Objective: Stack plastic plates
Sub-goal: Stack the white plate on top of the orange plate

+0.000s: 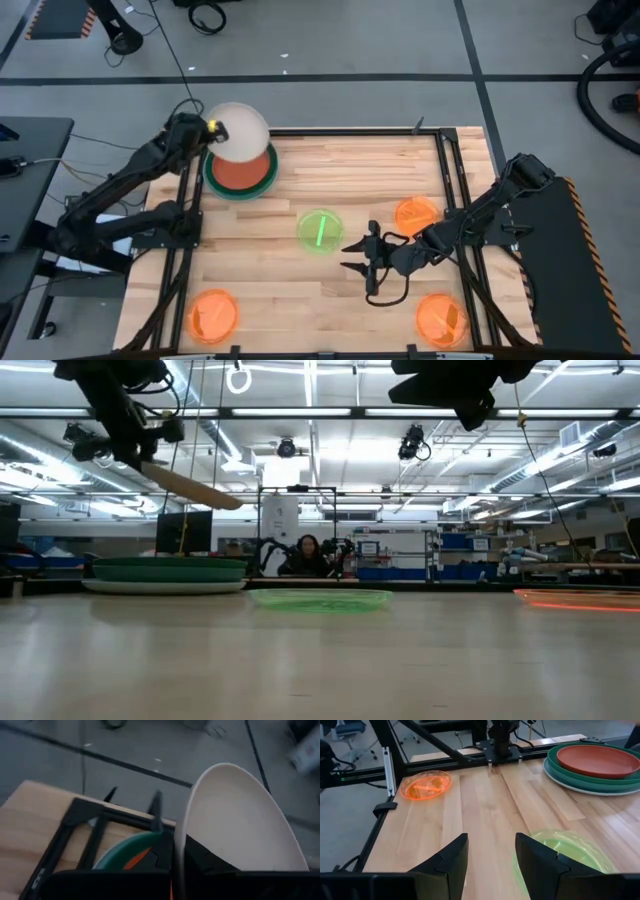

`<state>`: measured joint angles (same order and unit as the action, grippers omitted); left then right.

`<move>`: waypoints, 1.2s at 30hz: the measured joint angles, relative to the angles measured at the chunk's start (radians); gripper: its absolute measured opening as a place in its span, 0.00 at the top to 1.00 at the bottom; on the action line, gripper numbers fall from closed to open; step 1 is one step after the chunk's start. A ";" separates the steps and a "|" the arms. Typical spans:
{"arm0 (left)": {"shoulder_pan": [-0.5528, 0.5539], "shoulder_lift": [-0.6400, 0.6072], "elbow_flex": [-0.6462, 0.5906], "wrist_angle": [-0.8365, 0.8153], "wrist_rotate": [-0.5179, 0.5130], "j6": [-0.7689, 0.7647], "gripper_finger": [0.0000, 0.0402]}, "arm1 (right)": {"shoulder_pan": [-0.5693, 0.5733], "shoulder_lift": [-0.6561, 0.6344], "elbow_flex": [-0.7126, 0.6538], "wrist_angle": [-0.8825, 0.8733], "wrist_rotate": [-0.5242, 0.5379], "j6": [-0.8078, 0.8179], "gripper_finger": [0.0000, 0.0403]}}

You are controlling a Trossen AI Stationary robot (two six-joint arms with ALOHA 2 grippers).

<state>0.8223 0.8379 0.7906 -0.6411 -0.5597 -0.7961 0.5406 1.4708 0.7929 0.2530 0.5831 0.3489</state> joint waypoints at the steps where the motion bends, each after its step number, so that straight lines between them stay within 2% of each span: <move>1: 0.016 0.000 0.000 -0.004 -0.007 -0.038 0.96 | 0.003 0.000 0.000 0.000 0.000 0.000 0.57; 4: 0.042 0.000 -0.002 -0.078 -0.008 -0.156 0.96 | 0.012 0.000 0.000 0.000 0.000 0.000 0.57; 8: 0.014 -0.013 -0.094 -0.111 -0.006 -0.322 0.95 | 0.015 0.000 0.000 0.000 0.000 0.000 0.57; 13: -0.030 -0.048 -0.260 0.059 -0.013 -0.535 0.95 | 0.015 0.000 0.000 0.000 0.000 -0.002 0.57; 16: -0.056 -0.055 -0.320 0.092 -0.036 -0.615 0.95 | 0.012 0.000 0.000 0.000 0.000 -0.004 0.57; 23: -0.094 -0.055 -0.359 0.088 -0.087 -0.651 0.95 | 0.007 0.000 0.000 0.000 0.000 -0.009 0.57; 31: -0.143 -0.053 -0.359 -0.002 -0.159 -0.709 0.95 | 0.006 0.000 0.000 0.000 0.000 -0.011 0.57; 36: -0.161 -0.053 -0.359 0.010 -0.165 -0.711 0.95 | 0.003 0.000 0.000 0.000 0.000 -0.011 0.57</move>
<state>0.6614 0.7853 0.4313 -0.6315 -0.7243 -1.5070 0.5435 1.4708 0.7929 0.2532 0.5827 0.3374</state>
